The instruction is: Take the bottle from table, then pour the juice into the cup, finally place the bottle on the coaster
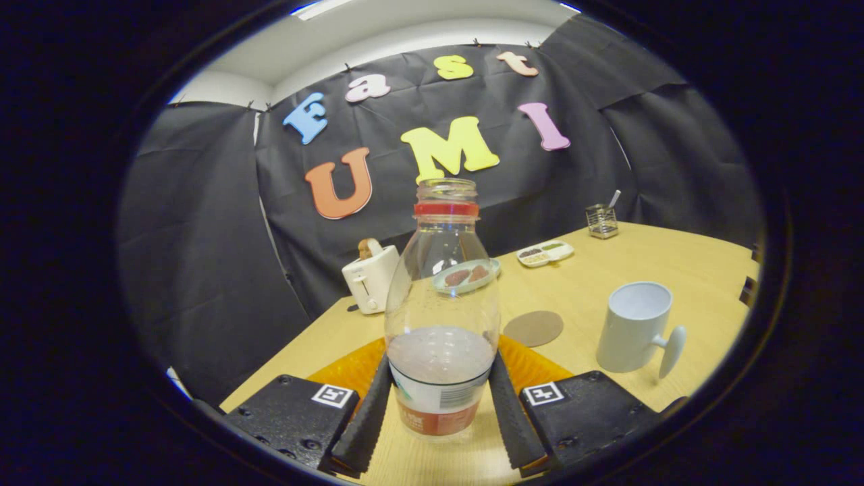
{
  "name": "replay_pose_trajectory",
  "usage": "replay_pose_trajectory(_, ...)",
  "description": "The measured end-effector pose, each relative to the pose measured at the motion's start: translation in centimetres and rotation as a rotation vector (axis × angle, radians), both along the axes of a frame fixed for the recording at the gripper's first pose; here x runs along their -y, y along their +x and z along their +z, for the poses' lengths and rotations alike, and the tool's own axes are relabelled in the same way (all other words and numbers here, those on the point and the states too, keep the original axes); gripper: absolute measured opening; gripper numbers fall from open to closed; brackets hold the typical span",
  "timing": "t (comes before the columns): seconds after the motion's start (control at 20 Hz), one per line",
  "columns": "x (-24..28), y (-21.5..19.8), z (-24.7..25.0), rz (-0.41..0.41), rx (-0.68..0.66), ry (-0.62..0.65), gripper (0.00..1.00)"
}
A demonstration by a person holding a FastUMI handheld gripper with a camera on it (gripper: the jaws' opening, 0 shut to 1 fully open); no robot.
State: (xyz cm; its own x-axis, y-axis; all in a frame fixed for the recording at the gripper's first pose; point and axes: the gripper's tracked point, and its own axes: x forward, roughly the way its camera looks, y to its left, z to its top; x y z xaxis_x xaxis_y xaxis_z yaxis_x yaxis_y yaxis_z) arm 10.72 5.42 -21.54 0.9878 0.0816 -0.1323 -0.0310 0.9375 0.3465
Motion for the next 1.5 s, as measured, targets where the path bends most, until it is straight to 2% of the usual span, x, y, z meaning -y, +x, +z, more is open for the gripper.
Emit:
replay_pose_trajectory(0.2,0.9,0.2,1.0,0.018,0.020,0.211,0.77)
replay_pose_trajectory(0.5,3.1,0.3,2.2,-0.010,0.025,0.370,0.77)
replay_pose_trajectory(0.7,3.8,0.6,3.8,-0.002,0.064,0.597,0.77)
replay_pose_trajectory(0.85,3.8,0.7,4.4,0.011,0.063,0.669,0.76)
replay_pose_trajectory(0.95,4.3,0.9,4.3,0.000,0.046,0.702,0.76)
replay_pose_trajectory(1.3,5.2,1.5,3.4,0.009,-0.016,0.993,0.76)
replay_pose_trajectory(1.5,4.9,2.3,2.5,-0.018,-0.081,1.084,0.76)
